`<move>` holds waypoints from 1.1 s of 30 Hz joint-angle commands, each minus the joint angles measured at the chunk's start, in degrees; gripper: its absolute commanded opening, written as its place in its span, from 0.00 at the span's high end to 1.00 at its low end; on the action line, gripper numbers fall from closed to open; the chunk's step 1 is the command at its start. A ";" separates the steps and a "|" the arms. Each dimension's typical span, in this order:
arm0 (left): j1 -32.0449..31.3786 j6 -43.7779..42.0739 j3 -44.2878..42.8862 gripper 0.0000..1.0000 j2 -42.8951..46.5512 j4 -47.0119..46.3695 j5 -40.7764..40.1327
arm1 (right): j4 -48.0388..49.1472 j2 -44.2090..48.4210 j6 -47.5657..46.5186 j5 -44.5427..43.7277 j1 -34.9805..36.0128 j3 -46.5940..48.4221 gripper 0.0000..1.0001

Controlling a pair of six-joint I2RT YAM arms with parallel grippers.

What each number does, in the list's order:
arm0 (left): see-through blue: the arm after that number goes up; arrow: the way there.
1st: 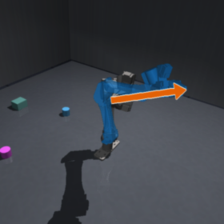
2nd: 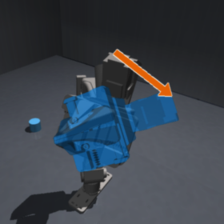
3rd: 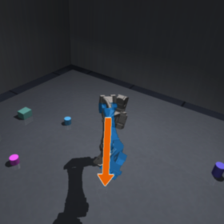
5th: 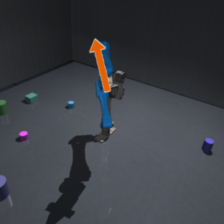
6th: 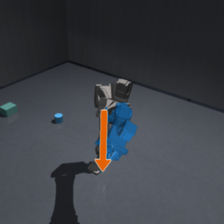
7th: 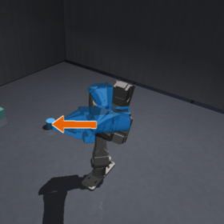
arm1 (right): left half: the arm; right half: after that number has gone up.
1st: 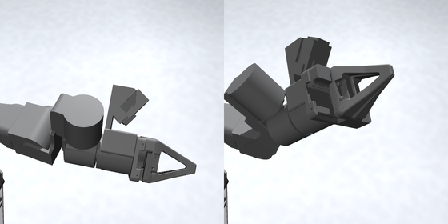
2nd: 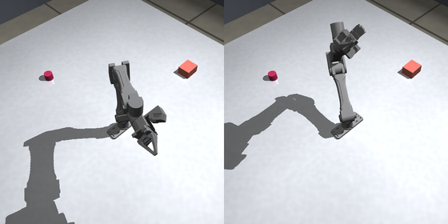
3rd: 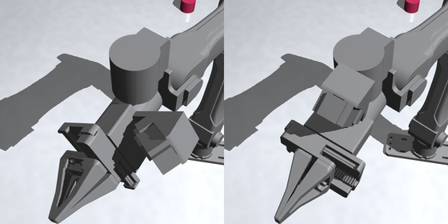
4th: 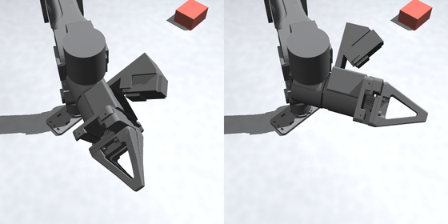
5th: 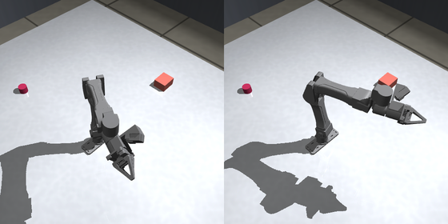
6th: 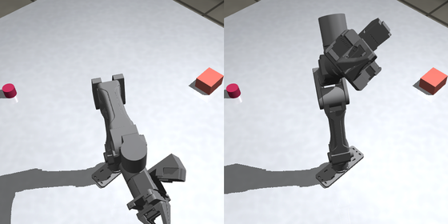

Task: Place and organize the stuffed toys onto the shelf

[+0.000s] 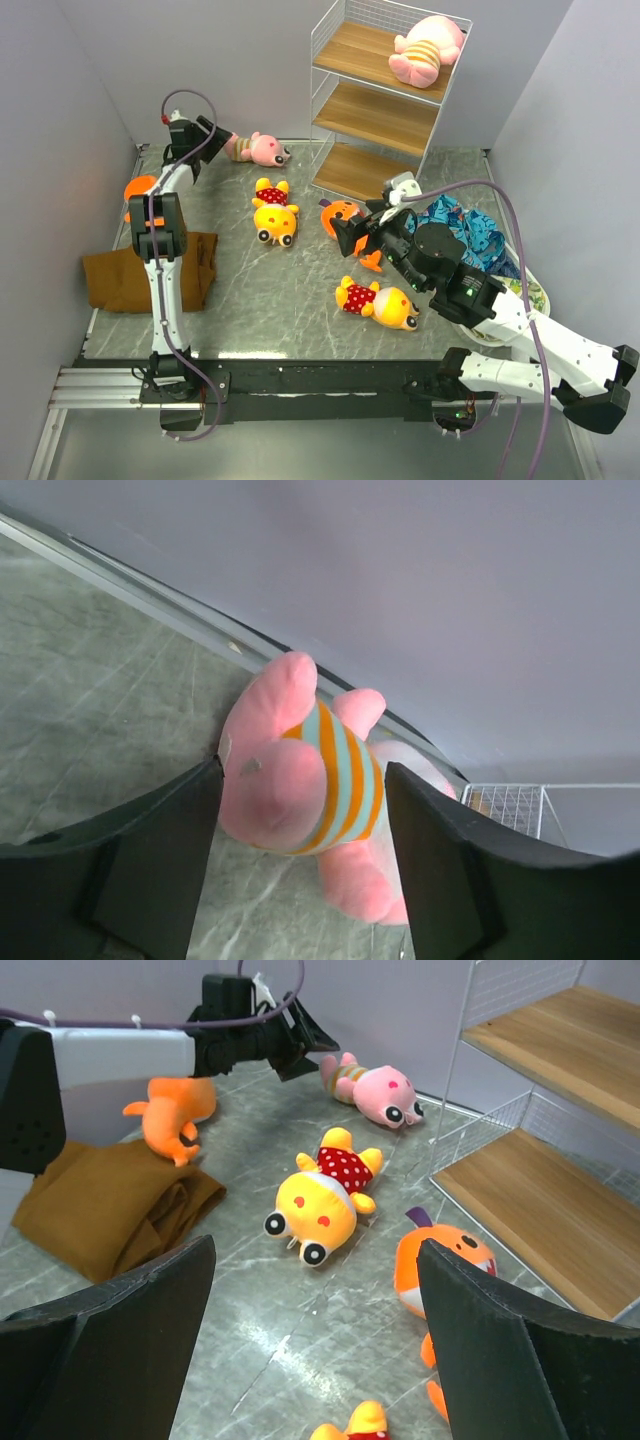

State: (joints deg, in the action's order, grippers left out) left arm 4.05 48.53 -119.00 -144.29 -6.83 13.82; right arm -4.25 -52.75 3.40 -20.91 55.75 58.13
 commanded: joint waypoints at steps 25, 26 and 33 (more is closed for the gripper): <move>1.92 -0.29 32.59 0.99 40.12 -6.09 -4.86 | -5.06 4.32 4.86 -0.36 0.42 3.57 0.11; 2.01 -0.02 34.17 0.99 42.05 -6.35 -4.60 | -5.24 4.41 5.39 -0.10 0.42 3.40 0.11; 2.01 1.38 44.44 0.99 58.82 -3.55 1.72 | -5.68 4.32 8.81 2.45 0.42 1.73 0.10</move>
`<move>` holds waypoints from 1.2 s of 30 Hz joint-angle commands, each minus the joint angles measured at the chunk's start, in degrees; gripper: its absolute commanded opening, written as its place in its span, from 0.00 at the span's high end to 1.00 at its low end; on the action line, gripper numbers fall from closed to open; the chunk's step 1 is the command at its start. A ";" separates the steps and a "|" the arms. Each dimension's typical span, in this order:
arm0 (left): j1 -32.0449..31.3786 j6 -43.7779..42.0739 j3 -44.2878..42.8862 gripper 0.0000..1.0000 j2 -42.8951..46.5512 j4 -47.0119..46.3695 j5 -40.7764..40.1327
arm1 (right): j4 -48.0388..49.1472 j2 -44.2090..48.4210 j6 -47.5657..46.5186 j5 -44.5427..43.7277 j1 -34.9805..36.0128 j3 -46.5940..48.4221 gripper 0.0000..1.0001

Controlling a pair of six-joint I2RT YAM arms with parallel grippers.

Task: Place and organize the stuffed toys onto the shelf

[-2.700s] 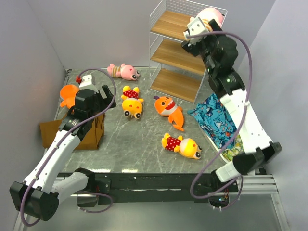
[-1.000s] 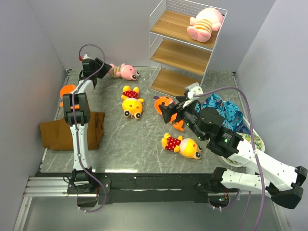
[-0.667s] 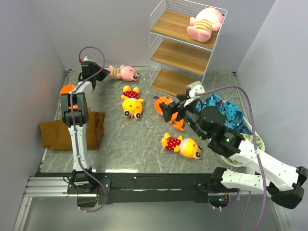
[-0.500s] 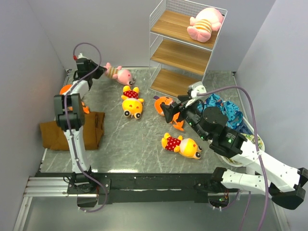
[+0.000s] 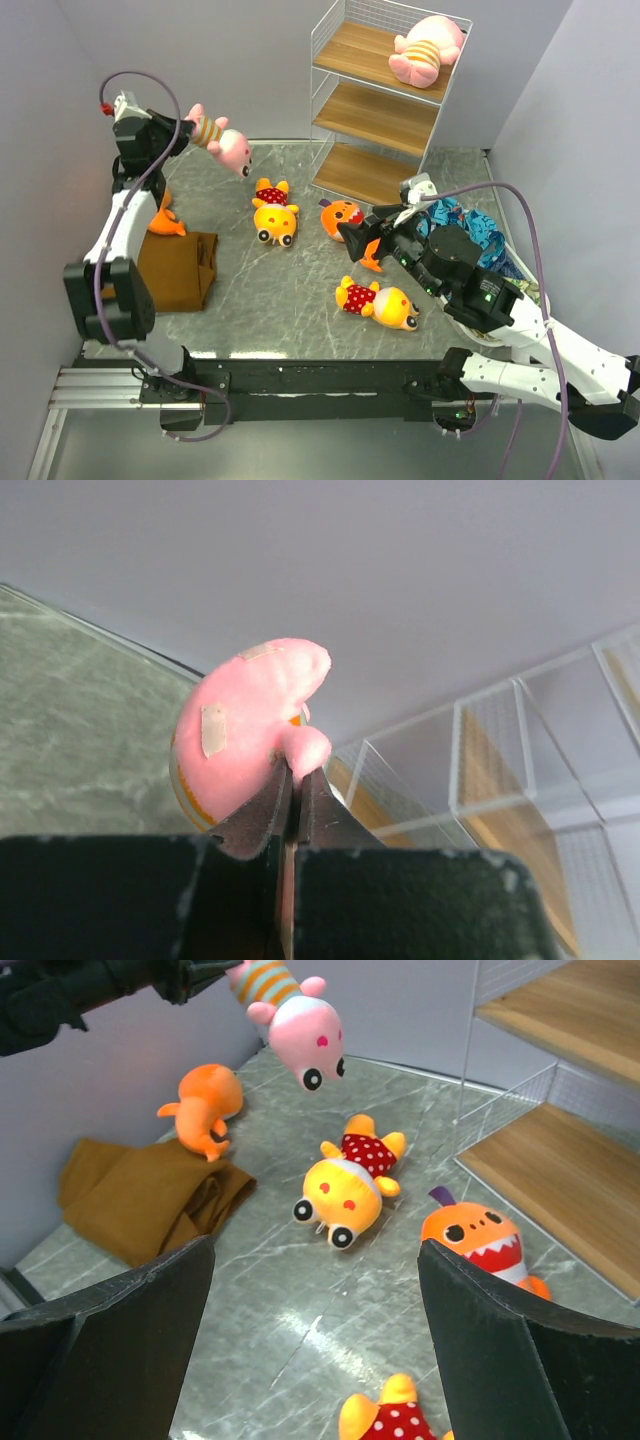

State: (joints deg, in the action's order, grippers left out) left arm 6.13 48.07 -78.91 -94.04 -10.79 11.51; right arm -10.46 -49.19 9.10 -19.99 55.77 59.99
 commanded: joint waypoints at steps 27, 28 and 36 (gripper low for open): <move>-2.70 16.61 66.77 0.99 72.59 12.81 16.35 | -1.58 -18.30 53.38 0.38 0.57 -8.48 0.20; -2.79 16.87 67.22 0.99 72.77 12.72 16.35 | -1.84 -19.27 54.52 1.17 0.66 -8.31 0.21; -3.49 16.35 68.98 0.80 71.63 16.58 15.65 | -4.92 -31.75 57.43 5.31 2.24 -1.90 0.21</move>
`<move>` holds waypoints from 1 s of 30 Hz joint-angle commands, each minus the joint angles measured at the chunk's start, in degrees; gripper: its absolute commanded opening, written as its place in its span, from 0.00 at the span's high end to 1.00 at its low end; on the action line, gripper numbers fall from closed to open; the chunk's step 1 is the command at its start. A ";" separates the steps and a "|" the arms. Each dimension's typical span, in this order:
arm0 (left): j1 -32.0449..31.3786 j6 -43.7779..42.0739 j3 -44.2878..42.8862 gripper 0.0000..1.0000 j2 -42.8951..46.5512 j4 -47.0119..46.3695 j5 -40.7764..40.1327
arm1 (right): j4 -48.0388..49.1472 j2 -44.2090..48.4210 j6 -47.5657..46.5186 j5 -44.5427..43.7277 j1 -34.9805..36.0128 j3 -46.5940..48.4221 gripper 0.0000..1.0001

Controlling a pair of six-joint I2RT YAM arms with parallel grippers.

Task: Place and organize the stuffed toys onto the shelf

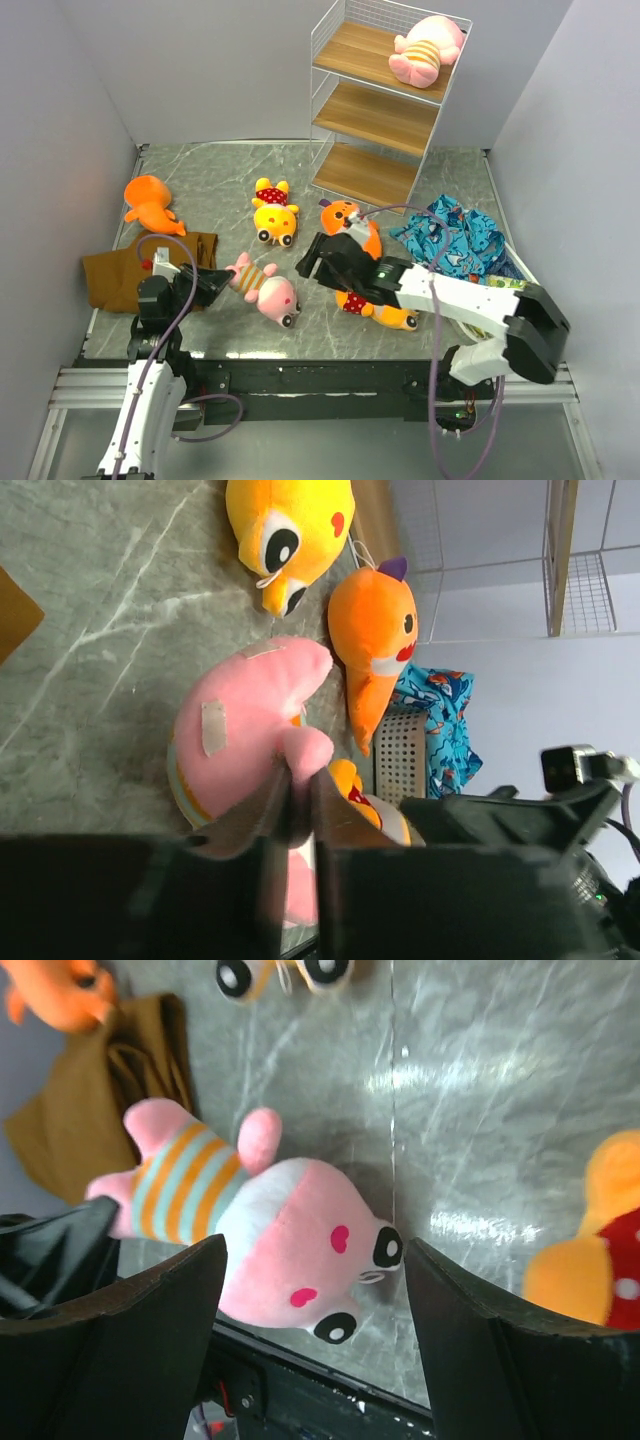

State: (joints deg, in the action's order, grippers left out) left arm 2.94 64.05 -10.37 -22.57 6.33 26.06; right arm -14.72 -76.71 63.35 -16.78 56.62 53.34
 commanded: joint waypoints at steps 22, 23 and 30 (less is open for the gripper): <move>-0.39 -9.11 -15.72 0.08 -5.46 8.09 -8.92 | -1.81 -19.26 -5.32 -1.24 6.40 9.94 0.33; -0.39 -9.82 -17.56 0.06 -7.73 7.30 -9.71 | -1.45 -19.44 -6.74 -1.76 6.48 9.68 0.37; -0.39 -20.88 -28.20 0.01 -22.68 7.56 -13.93 | 6.98 -16.72 -29.93 -4.58 6.31 6.16 0.90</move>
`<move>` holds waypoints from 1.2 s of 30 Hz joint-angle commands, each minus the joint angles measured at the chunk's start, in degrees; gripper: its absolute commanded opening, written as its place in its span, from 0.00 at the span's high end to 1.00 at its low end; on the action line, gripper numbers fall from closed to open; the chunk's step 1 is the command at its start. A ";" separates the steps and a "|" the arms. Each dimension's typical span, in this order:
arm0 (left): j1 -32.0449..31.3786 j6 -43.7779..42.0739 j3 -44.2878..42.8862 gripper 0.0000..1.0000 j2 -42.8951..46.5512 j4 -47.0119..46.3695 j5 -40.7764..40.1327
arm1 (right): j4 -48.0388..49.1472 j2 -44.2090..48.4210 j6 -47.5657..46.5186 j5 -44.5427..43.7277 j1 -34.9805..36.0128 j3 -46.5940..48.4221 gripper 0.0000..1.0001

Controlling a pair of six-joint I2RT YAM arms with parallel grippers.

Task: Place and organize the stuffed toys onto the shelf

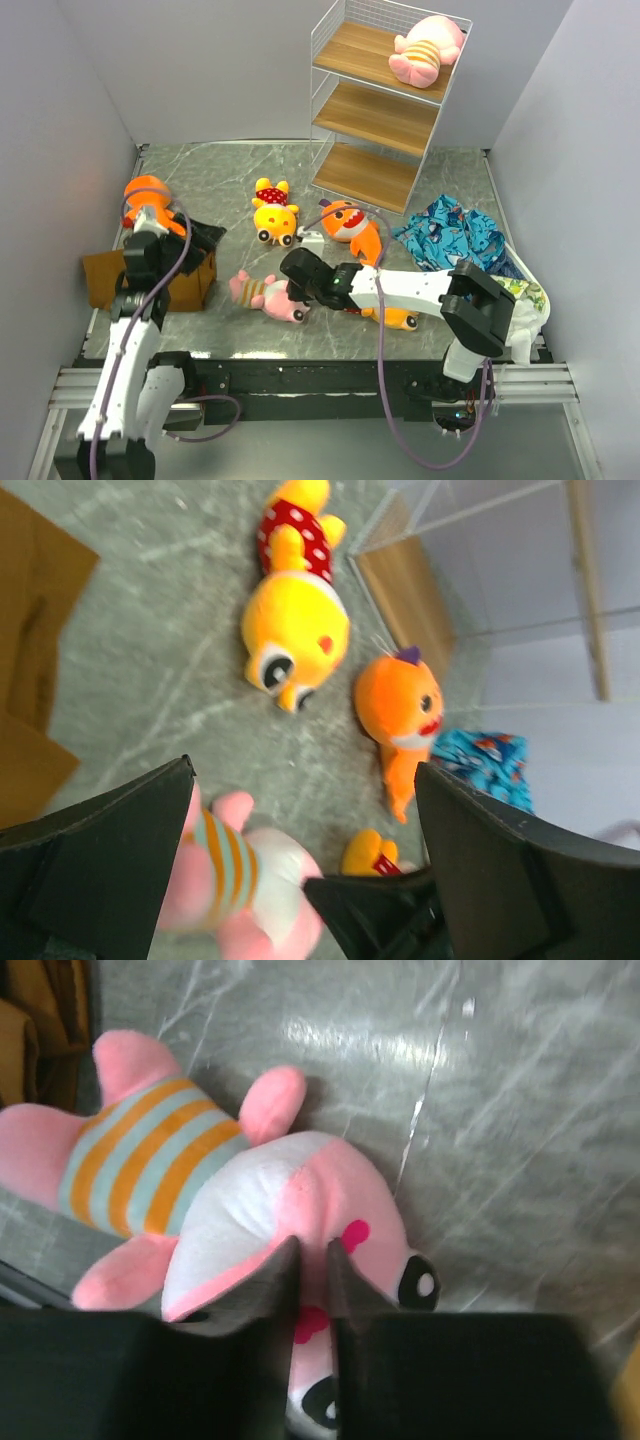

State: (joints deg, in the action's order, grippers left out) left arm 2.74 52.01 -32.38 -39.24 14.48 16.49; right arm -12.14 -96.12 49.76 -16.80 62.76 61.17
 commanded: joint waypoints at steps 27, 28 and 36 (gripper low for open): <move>0.77 -18.87 -14.38 0.03 -13.58 3.54 -8.14 | 32.10 13.86 -103.79 43.08 -8.62 -20.30 0.92; 0.77 -18.87 -14.03 0.03 -12.88 3.36 -8.32 | 31.05 12.55 -104.68 43.42 -8.71 -18.99 0.92; 0.60 -19.66 -14.03 0.03 -11.73 4.15 -9.81 | 31.38 9.28 -106.72 41.94 -8.53 -15.55 0.83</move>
State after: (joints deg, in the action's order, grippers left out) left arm 3.36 33.91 -46.50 -52.27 18.76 8.16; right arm 17.78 -86.32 -54.59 25.17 54.33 43.66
